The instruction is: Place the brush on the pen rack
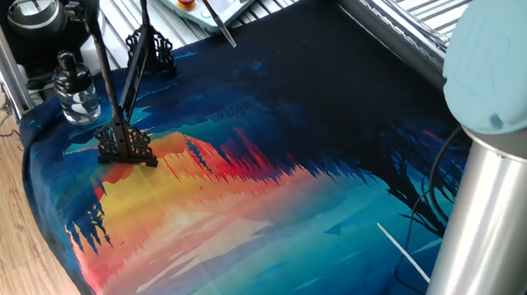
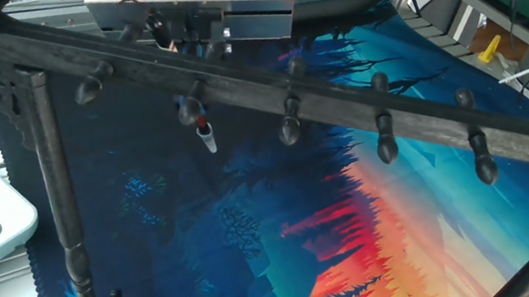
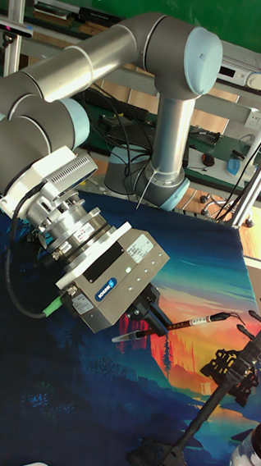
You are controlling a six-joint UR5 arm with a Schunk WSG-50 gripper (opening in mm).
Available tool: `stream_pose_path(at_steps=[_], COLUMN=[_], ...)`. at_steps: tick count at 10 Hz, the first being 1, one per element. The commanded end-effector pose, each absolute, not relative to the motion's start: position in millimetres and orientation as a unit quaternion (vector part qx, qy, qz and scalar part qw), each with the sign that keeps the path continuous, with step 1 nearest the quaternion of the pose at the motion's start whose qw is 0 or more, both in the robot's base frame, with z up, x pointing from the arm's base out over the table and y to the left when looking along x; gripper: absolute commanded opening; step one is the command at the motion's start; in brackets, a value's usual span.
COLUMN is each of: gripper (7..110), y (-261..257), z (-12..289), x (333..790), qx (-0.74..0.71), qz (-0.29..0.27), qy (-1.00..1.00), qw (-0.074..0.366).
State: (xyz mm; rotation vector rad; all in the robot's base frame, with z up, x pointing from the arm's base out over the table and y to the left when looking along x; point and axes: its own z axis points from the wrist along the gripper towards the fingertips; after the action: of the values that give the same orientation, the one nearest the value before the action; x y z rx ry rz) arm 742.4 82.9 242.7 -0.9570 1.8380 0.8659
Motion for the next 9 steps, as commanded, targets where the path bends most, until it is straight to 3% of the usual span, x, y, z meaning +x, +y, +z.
stream_pose_path(at_steps=[1,9], gripper=[7,7], y=[84.6,84.7], z=[249.6,238.5], x=[739.2,753.2], qx=[-0.385,-0.39], qz=[0.353,0.342], qy=[0.733,0.736], qw=[0.436,0.435])
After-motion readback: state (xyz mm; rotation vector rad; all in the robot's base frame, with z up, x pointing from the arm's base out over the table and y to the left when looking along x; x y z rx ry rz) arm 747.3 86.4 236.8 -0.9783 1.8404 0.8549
